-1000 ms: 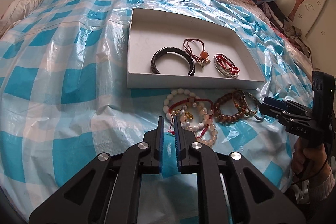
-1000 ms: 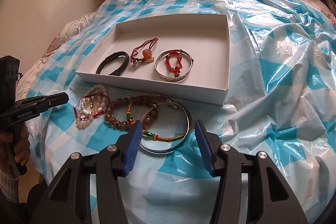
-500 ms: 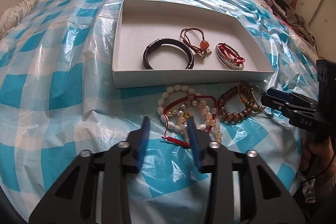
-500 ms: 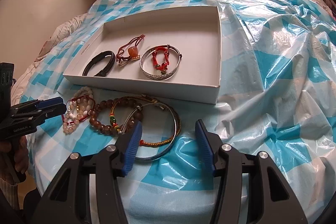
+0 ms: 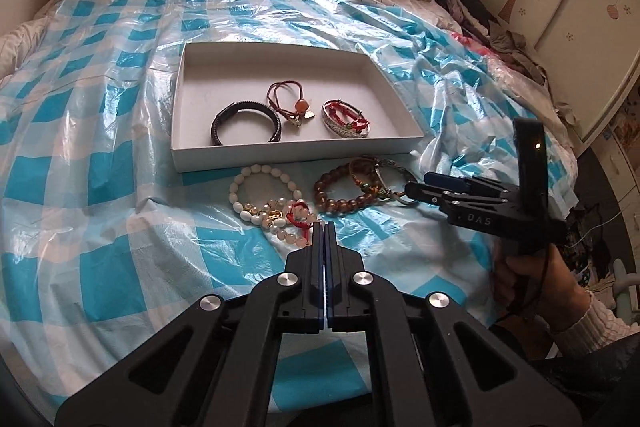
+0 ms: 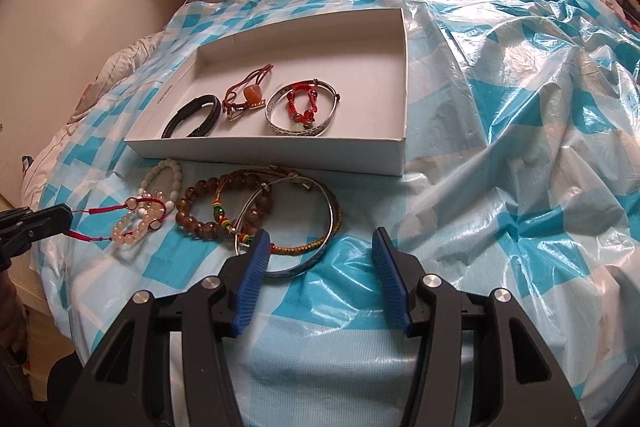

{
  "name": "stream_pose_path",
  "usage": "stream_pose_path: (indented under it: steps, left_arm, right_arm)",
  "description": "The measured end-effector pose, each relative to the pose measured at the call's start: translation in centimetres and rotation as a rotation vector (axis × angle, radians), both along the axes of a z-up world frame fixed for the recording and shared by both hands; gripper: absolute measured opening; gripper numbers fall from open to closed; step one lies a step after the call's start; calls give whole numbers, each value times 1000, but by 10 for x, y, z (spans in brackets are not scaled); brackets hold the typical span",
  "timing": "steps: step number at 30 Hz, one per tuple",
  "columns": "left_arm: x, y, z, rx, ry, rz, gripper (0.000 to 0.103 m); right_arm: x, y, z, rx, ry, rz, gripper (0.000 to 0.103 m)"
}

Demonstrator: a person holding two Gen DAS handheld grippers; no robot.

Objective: Organize jewelry
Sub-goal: 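Grasp the red string with white beads using the left tool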

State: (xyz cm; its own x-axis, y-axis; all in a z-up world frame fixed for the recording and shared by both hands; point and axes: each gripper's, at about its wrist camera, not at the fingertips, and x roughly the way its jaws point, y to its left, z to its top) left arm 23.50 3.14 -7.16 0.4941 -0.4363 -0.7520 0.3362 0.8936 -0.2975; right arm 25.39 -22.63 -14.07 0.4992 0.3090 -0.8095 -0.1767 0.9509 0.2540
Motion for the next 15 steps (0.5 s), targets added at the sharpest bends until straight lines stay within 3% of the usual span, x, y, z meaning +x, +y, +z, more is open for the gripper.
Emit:
stream_pose_path:
  steps: [4, 10, 12, 15]
  left_arm:
    - [-6, 8, 18, -45, -19, 2, 1]
    - [-18, 23, 46, -190, -55, -8, 1]
    - [-18, 23, 49, -165, -64, -6, 1]
    - [-11, 14, 33, 26, -51, 34, 1]
  right_arm:
    - [-10, 3, 9, 3, -17, 17, 53]
    - [-17, 18, 20, 7, -33, 68, 57]
    - [-17, 24, 23, 12, -39, 88, 57]
    - [-18, 36, 27, 13, -49, 127, 57]
